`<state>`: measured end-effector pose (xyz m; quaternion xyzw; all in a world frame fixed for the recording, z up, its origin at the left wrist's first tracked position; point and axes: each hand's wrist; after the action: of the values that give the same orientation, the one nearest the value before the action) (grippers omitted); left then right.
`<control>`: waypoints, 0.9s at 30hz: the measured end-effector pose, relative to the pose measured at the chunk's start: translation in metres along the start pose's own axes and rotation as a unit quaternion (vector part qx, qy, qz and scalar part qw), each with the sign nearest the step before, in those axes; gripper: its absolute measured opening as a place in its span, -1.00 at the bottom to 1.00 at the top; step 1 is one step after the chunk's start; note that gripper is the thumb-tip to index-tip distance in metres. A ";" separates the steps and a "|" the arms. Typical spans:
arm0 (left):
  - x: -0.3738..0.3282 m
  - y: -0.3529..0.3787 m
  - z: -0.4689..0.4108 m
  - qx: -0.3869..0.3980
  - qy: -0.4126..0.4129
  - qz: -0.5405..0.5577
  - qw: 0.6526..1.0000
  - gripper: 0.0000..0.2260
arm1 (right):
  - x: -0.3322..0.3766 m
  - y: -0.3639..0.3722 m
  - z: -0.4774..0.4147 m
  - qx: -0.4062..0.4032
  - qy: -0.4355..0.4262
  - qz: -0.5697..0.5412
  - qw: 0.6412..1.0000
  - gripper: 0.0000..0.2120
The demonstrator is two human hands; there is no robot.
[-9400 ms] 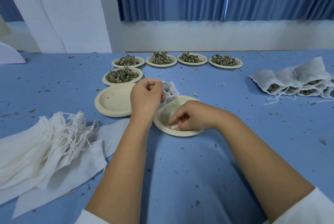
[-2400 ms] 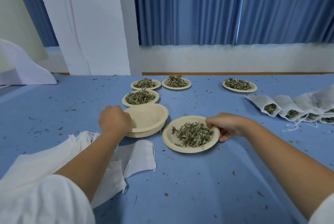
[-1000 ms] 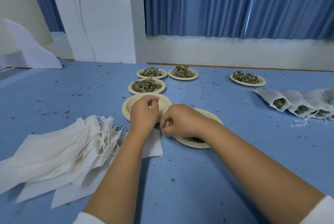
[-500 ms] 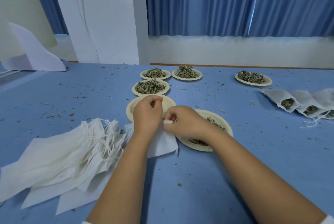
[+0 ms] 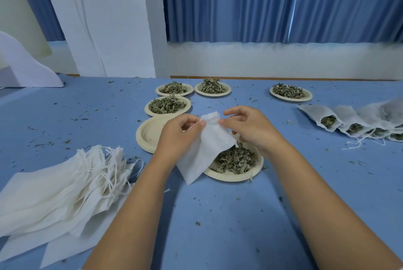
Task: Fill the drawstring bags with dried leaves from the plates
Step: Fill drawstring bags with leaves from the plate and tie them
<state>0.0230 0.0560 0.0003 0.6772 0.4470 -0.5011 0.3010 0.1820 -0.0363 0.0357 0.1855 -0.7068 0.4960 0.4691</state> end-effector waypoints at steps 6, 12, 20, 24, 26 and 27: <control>-0.006 0.010 -0.009 -0.012 0.029 0.009 0.999 -0.97 | -0.002 -0.015 0.005 -0.014 -0.019 0.018 1.000 -0.93; -0.003 0.012 -0.006 -0.028 0.042 0.059 0.997 -0.97 | -0.006 -0.015 0.001 0.001 -0.001 0.031 1.000 -0.94; -0.001 0.018 0.000 -0.076 0.072 -0.052 0.993 -0.77 | -0.007 -0.011 0.002 0.001 0.003 0.016 1.000 -0.90; -0.005 0.030 0.009 -0.121 0.145 -0.089 0.978 -0.84 | -0.005 0.000 0.002 -0.034 0.025 -0.079 0.996 -0.91; -0.007 0.034 0.012 -0.093 0.107 -0.039 0.989 -0.92 | -0.003 0.005 0.003 -0.030 0.033 -0.127 0.991 -0.91; -0.009 0.036 0.013 -0.076 0.078 -0.007 0.994 -0.91 | -0.002 0.007 0.004 -0.020 0.034 -0.146 0.988 -0.90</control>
<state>0.0492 0.0272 0.0030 0.6863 0.5103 -0.4135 0.3123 0.1762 -0.0370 0.0296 0.2606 -0.6658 0.4136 0.5637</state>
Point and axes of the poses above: each hand's wrist, its own z-axis away from the middle knuckle, its own y-axis out of the palm, x = y × z, and after that the axes turned 14 degrees about z, right-handed
